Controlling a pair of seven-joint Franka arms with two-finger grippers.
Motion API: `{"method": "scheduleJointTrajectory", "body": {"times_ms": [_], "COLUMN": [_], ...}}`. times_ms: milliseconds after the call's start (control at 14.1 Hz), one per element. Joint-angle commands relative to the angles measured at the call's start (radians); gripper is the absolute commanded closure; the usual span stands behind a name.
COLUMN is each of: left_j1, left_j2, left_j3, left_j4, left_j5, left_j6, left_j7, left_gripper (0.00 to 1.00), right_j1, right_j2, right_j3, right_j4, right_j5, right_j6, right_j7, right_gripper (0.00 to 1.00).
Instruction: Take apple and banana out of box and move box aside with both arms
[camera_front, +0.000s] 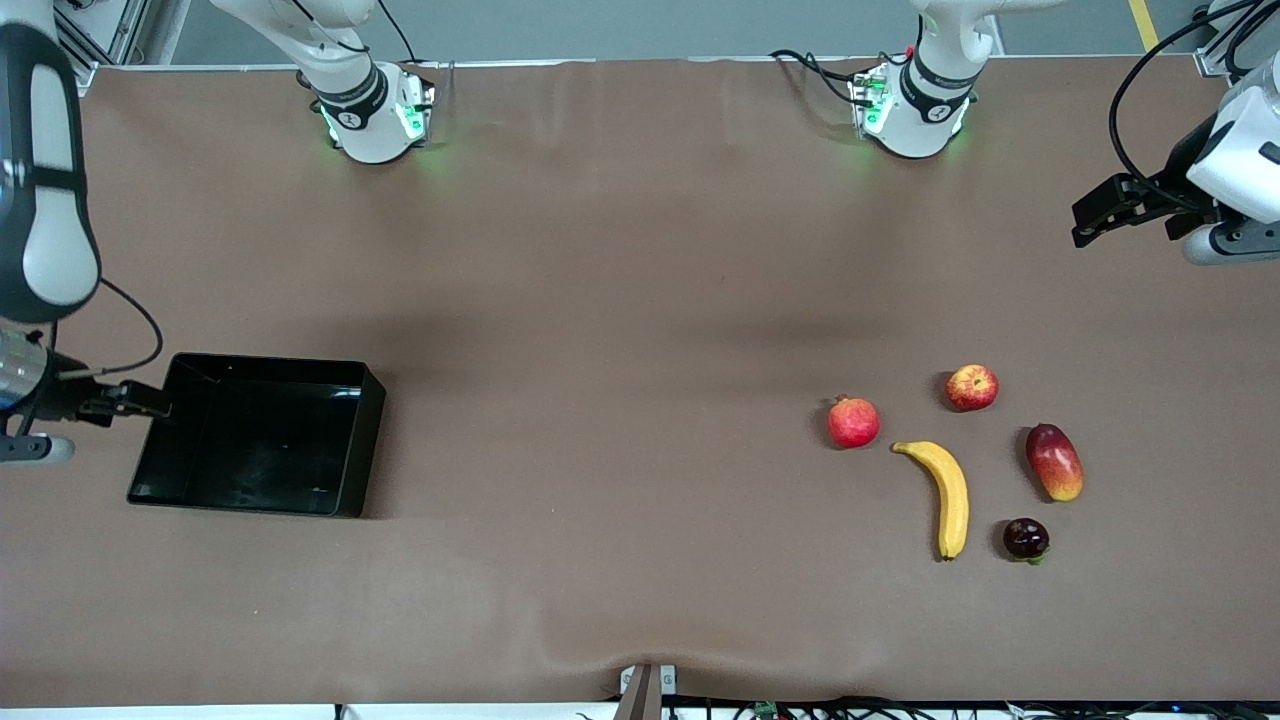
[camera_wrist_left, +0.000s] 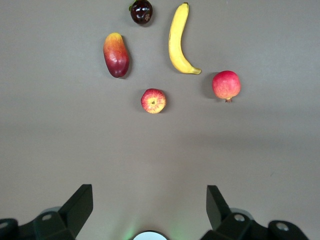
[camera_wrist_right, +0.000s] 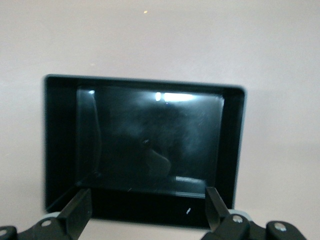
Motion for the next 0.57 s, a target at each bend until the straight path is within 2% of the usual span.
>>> {"method": "scheduleJointTrajectory", "body": {"times_ms": [0, 285, 498], "left_j1": [-0.001, -0.001, -0.001], "left_j2": [-0.022, -0.024, -0.024], "left_j3": [0.004, 0.004, 0.002], "left_j4": [-0.012, -0.010, -0.010], "left_j5": [-0.020, -0.019, -0.019], "left_j6": [0.000, -0.021, -0.024], "left_j7": [-0.036, -0.044, -0.046], "left_gripper": [0.00, 0.00, 0.00], "right_j1": [0.059, 0.067, 0.063], "right_j2": [-0.117, -0.234, -0.275], "right_j3": [0.001, 0.005, 0.001], "right_j4": [-0.024, -0.021, -0.007], "right_j5": [-0.044, -0.042, -0.026], "right_j6": [-0.114, -0.281, -0.335], "right_j7": [0.152, 0.177, 0.226], "right_gripper": [0.00, 0.00, 0.00]}}
